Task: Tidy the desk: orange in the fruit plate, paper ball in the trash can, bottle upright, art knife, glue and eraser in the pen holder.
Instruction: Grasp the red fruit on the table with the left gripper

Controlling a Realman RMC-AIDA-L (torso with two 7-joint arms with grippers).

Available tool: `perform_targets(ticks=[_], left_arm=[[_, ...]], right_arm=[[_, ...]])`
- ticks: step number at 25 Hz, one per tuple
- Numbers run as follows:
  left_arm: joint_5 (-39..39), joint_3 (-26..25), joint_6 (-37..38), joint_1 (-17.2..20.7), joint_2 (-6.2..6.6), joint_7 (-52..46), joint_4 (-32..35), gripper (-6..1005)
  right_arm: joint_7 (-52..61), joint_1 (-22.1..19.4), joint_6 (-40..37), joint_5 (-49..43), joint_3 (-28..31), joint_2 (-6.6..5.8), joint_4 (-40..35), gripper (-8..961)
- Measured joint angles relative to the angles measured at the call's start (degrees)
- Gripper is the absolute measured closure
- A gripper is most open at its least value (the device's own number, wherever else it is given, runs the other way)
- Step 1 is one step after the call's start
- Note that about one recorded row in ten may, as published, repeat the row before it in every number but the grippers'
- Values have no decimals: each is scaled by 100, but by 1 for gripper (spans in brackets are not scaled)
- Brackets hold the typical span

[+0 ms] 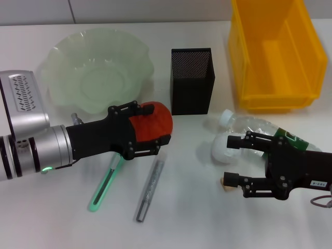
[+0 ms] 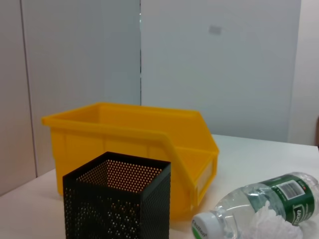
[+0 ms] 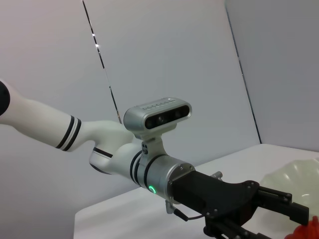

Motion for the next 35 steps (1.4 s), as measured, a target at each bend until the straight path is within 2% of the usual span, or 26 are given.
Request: perform_targets(ticks=[8,15,35], left_arm=[[-3,26,-181,-54,0,91,-80,213],[-14,76,-574,-282,0,157,-303,216],[-113,77,-966,-335,0,163,-538,224]], right_arm=[[0,55,17,0,0,0,0,120],[0,66,20,0,0,-4,0,120],[-72,128,-46,-1,0,-9,44,120]])
